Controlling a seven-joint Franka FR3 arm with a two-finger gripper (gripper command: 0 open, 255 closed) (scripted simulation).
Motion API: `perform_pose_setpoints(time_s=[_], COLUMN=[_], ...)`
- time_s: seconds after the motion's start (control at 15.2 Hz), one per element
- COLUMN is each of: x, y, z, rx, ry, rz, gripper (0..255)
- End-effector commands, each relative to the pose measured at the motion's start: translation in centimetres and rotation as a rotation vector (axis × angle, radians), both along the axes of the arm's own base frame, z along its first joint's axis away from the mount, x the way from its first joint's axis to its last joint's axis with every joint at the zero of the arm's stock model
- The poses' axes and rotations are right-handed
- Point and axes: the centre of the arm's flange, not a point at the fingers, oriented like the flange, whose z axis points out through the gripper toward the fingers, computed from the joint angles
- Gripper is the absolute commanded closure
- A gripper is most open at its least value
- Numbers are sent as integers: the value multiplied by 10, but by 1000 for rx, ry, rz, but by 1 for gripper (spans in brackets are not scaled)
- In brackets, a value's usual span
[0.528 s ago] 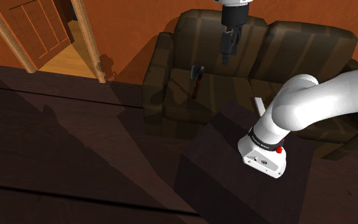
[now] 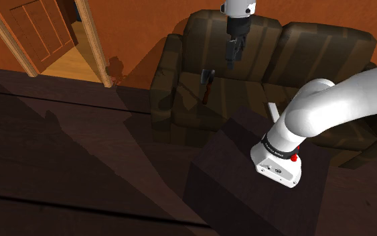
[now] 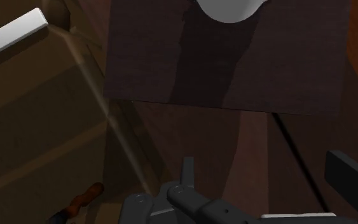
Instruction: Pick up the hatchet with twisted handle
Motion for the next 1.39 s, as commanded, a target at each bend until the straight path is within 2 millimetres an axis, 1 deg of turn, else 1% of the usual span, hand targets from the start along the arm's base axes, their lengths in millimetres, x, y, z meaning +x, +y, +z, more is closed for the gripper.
perform_pose_setpoints(time_s=[0.0,1.32], x=[15,144], y=[-19,-198], z=[-12,-153], rx=[-1,0], ry=[-4,-34], rz=[-3,-32], gripper=[0,0])
